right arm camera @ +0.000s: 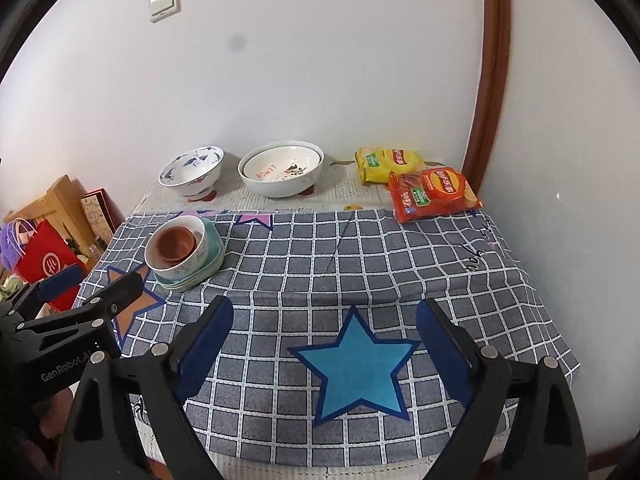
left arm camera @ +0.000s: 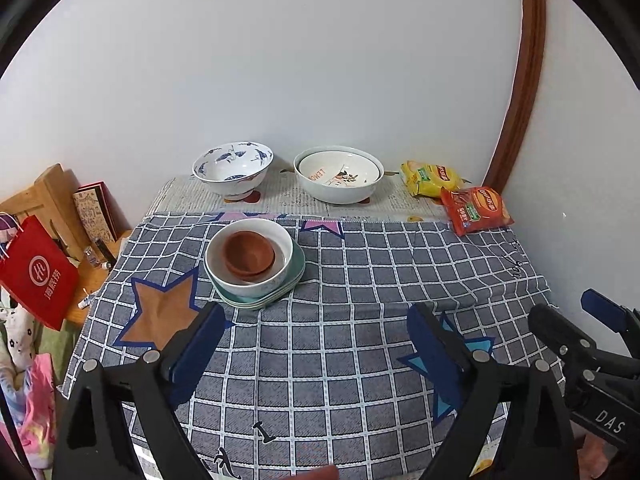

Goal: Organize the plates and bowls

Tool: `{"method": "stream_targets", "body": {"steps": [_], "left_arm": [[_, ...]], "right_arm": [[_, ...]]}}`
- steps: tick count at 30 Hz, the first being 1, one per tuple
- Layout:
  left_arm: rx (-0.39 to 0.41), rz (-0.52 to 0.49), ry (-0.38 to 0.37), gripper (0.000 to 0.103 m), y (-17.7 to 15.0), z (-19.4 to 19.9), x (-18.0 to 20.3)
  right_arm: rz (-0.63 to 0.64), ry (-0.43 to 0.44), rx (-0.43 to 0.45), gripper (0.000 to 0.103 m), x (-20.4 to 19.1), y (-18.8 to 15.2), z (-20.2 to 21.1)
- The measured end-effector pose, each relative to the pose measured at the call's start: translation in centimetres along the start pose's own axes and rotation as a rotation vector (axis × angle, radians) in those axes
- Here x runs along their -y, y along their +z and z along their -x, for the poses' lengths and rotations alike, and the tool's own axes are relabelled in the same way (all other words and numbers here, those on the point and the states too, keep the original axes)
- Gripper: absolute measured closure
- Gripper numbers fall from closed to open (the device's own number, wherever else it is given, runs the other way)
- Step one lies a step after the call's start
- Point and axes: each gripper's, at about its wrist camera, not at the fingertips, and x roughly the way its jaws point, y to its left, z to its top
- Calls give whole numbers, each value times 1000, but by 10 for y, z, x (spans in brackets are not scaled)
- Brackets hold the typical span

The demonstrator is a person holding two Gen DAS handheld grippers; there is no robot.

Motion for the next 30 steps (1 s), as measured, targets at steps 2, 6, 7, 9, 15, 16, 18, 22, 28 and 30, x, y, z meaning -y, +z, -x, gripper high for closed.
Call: {"method": "stream_targets", "body": {"steps": [2, 6, 7, 9, 15, 16, 18, 22, 28, 30], "left_arm": [[1, -3, 0, 11, -1, 1, 0], [4, -6, 3, 11, -3, 3, 1], [6, -7, 6, 11, -3, 3, 1], [10, -6, 7, 11, -3, 5, 1], [10, 1, 7, 10, -2, 5, 0], [9, 1, 8, 10, -2, 5, 0], [5, -2, 10, 10, -2, 4, 1], [4, -2, 12, 10, -3, 4, 1], [7, -4, 9, 10, -3, 4, 2], [7, -4, 11, 10, -3, 4, 2]], "right_arm": [[3, -7, 3, 11, 1, 0, 2], [5, -11, 12, 11, 1, 0, 9], [5, -13, 14, 11, 1, -1, 10], [8, -19, 19, 11, 0, -1, 13], [3, -18, 20, 11, 0, -1, 15], [3, -18, 20, 11, 0, -1, 15], [-1, -16, 17, 11, 1, -2, 14], [0, -16, 14, 11, 2, -3, 14], [-5, -19, 11, 11, 2, -4, 13], [-5, -18, 11, 11, 2, -4, 13]]}}
